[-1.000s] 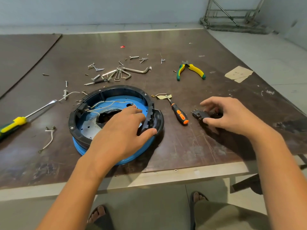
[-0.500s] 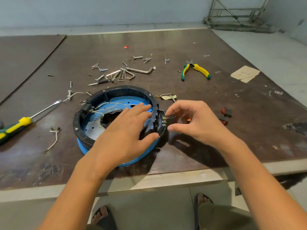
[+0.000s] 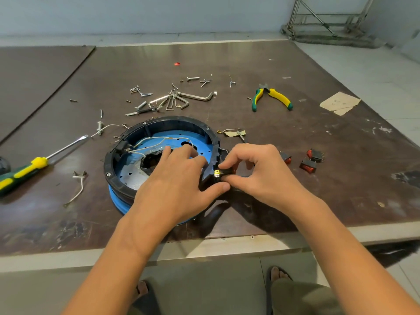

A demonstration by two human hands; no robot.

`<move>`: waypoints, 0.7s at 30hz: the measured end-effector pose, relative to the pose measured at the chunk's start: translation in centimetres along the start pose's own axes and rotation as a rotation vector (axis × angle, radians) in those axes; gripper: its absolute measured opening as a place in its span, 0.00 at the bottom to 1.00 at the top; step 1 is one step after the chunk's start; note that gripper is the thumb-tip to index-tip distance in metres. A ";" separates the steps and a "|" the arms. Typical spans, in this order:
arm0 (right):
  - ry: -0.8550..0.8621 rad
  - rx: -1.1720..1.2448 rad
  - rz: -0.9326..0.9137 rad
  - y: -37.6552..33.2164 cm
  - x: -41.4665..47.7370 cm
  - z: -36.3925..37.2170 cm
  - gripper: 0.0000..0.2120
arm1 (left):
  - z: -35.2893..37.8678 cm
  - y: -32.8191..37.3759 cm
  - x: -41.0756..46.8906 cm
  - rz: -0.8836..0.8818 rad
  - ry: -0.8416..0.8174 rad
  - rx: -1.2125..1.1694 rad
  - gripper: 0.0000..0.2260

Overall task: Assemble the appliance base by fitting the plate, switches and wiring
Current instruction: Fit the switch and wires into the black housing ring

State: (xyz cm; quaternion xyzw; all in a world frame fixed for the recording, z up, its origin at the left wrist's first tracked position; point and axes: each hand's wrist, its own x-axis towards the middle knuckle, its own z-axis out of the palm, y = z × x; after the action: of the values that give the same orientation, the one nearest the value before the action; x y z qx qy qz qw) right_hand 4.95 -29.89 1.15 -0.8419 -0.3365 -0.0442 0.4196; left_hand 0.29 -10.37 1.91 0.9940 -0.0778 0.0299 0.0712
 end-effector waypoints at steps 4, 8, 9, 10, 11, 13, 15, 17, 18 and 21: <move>-0.010 0.015 0.022 -0.1 0.0 0.2 0.09 | 0.2 -0.3 0.1 0.010 0.004 -0.077 0.33; 0.021 0.029 0.017 -0.4 0.2 0.8 0.14 | 0.1 -0.3 0.2 0.024 0.005 -0.124 0.32; 0.031 0.033 0.021 -0.3 0.2 0.8 0.15 | 0.0 -0.2 0.2 0.023 -0.005 -0.132 0.32; 0.034 0.034 0.026 -0.2 0.3 0.7 0.14 | 0.0 -0.2 0.3 0.022 -0.014 -0.136 0.34; 0.031 0.030 0.030 -0.2 0.3 0.7 0.13 | -0.1 -0.2 0.3 0.020 -0.022 -0.141 0.36; 0.020 0.022 0.033 -0.3 0.3 0.8 0.11 | -0.4 -0.1 0.2 0.012 -0.029 -0.166 0.39; -0.016 0.010 0.028 -0.4 0.2 0.5 0.10 | -0.6 -0.1 0.2 0.000 -0.028 -0.187 0.43; -0.107 0.027 0.029 -0.1 0.2 -0.4 0.11 | -0.7 -0.1 0.2 -0.012 -0.013 -0.194 0.42; -0.140 0.059 0.039 0.1 0.3 -0.8 0.11 | -0.8 0.0 0.2 -0.020 0.010 -0.218 0.38; -0.117 0.092 0.059 0.3 0.1 -1.1 0.13 | -1.1 0.3 0.0 -0.081 0.111 -0.363 0.27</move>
State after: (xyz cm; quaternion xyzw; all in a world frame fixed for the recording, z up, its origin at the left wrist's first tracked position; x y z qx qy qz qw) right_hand 5.49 -30.80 1.70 -0.8324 -0.3371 0.0328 0.4386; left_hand 0.15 -10.54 3.01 0.9640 -0.0380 0.0674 0.2545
